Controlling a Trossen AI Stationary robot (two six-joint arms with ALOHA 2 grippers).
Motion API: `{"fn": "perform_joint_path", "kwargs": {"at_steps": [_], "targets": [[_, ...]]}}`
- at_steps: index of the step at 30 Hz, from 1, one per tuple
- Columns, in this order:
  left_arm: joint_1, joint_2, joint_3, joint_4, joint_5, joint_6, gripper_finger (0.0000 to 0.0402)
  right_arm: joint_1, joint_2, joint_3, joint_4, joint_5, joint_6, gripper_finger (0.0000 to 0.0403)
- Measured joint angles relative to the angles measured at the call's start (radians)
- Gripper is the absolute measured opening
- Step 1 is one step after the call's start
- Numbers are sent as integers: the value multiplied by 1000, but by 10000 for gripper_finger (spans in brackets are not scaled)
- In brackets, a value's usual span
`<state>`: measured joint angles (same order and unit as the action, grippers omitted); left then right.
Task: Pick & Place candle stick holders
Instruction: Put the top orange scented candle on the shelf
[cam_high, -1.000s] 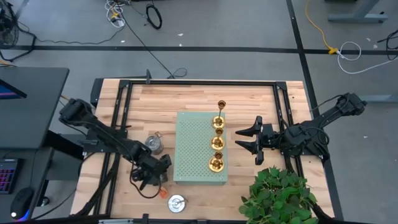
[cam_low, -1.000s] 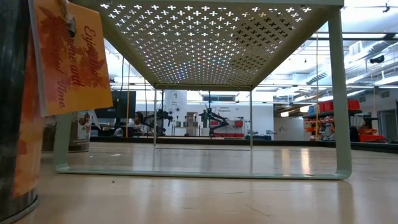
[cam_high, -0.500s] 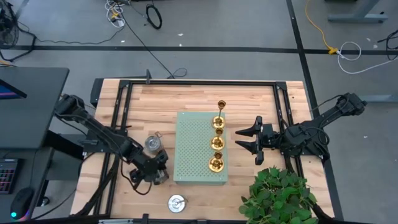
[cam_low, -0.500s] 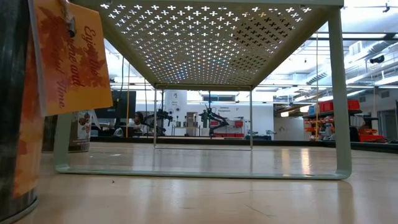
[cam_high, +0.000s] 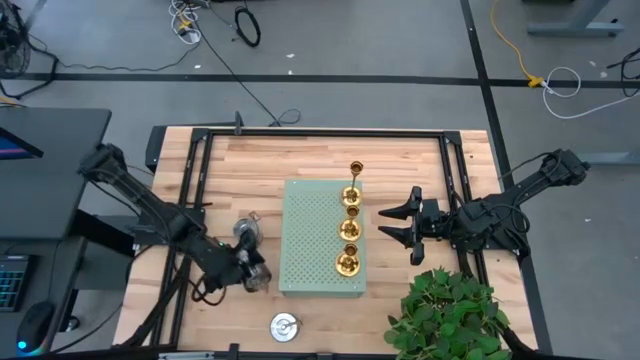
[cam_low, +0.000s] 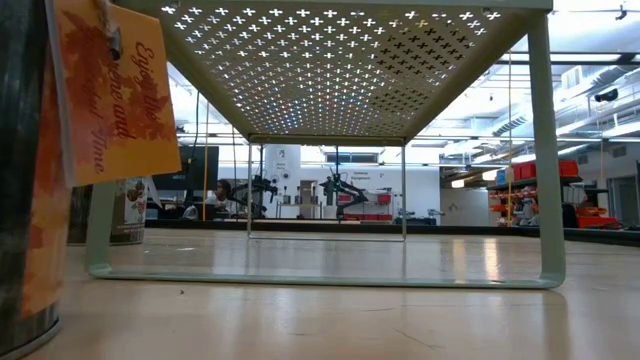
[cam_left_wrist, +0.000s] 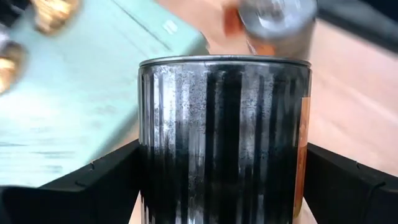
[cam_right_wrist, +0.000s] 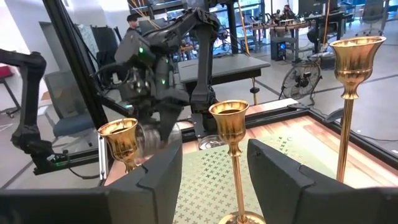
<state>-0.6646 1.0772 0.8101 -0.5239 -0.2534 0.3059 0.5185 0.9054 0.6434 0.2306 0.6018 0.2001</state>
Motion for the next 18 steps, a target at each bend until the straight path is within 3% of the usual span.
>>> {"fn": "perform_joint_path", "kwargs": {"at_steps": [9,18], "targets": [[-23,-173,0,171,-201,-75,372,0,0,0,0,0,0,185],[27,-223,1,231,-295,-221,370,0,0,0,0,0,0,185]]}}
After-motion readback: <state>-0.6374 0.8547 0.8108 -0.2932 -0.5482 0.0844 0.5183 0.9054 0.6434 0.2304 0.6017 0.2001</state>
